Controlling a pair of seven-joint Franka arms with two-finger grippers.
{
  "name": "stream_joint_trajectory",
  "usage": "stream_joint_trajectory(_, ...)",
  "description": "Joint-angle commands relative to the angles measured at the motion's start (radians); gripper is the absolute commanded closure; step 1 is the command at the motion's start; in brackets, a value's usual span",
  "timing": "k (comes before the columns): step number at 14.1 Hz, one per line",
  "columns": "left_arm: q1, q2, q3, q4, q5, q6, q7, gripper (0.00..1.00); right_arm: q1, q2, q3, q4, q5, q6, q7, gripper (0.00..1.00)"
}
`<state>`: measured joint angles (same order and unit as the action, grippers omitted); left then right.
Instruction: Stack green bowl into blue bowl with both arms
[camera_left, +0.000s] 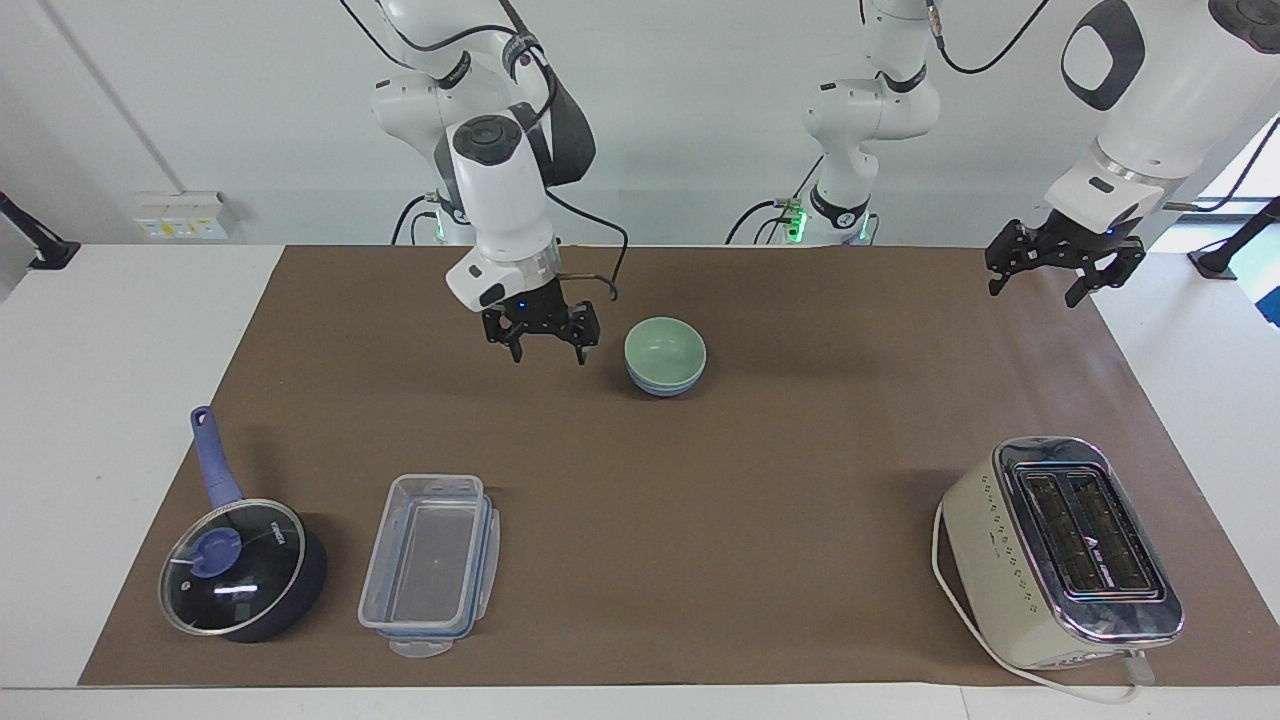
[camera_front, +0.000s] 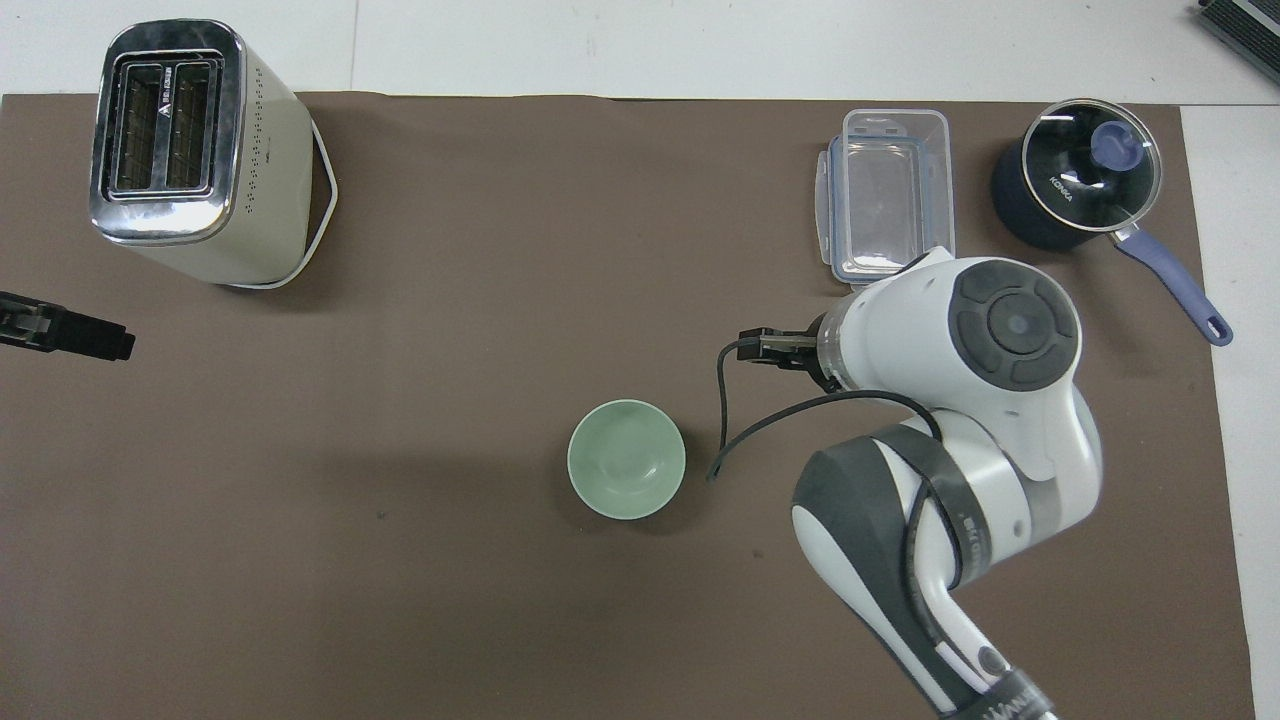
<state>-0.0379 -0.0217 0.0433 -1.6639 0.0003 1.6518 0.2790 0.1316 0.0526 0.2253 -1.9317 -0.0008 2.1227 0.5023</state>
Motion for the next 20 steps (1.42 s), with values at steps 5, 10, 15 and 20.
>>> stream_joint_trajectory(5, 0.009, -0.021, -0.005, -0.023, 0.006, 0.003, 0.006, 0.00, -0.047, -0.095, 0.006, 0.155, -0.015, -0.239, 0.080, 0.00)
stream_joint_trajectory(10, 0.009, -0.021, -0.005, -0.023, 0.007, 0.003, 0.006, 0.00, -0.060, -0.168, -0.075, 0.198, -0.004, -0.332, 0.091, 0.00)
stream_joint_trajectory(15, 0.009, -0.021, -0.005, -0.023, 0.006, 0.003, 0.006, 0.00, -0.060, -0.218, -0.233, 0.238, -0.005, -0.469, -0.066, 0.00)
stream_joint_trajectory(20, 0.009, -0.021, -0.005, -0.023, 0.006, 0.003, 0.006, 0.00, -0.067, -0.191, -0.307, 0.275, -0.007, -0.567, -0.360, 0.00)
